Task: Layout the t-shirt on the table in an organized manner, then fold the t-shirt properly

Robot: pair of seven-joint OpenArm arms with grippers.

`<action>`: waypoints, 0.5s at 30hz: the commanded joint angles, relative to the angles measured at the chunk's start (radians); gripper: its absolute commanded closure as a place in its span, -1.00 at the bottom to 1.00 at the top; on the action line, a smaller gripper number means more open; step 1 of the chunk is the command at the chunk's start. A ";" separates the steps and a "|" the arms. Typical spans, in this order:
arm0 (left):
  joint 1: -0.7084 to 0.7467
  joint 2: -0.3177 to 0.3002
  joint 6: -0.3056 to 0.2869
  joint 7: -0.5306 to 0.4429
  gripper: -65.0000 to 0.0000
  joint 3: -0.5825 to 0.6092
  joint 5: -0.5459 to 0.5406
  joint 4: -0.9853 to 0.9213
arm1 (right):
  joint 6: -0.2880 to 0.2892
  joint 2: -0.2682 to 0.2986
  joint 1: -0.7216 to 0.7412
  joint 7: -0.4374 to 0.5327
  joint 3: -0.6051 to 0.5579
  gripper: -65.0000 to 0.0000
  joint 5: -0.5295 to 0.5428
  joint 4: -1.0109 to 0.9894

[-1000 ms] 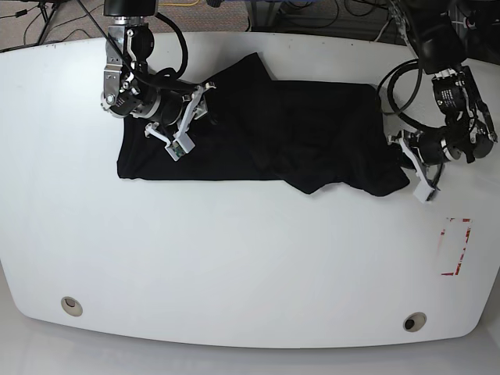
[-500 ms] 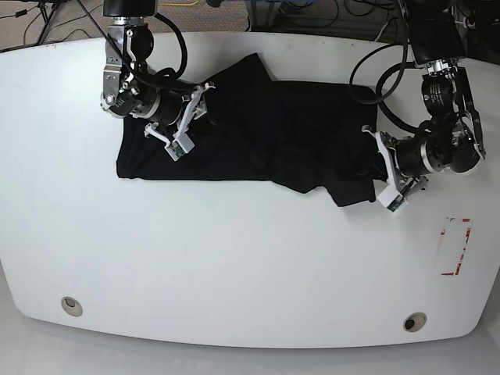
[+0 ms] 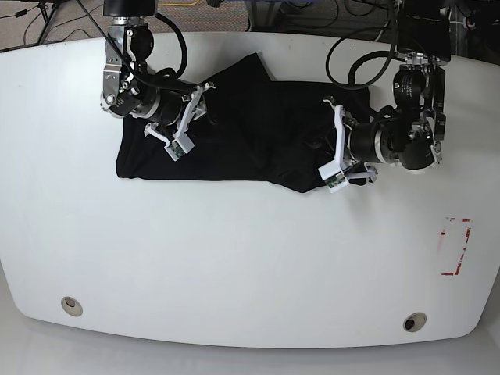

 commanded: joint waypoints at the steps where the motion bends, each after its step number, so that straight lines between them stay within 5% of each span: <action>1: -0.018 -0.004 -0.001 -0.014 0.81 0.028 -0.023 0.025 | -0.006 0.007 0.006 -0.018 0.002 0.08 -0.026 0.002; 5: -0.017 -0.005 -0.001 -0.014 0.67 0.078 -0.023 0.062 | -0.006 0.007 0.006 -0.018 0.002 0.08 -0.026 0.002; 11: -0.017 -0.007 -0.001 -0.007 0.00 0.114 -0.026 0.123 | -0.006 0.007 0.006 -0.018 0.002 0.08 -0.026 0.002; 15: -0.018 -0.015 -0.001 -0.007 -0.26 0.121 -0.070 0.134 | -0.006 0.007 0.006 -0.018 0.001 0.08 -0.026 0.002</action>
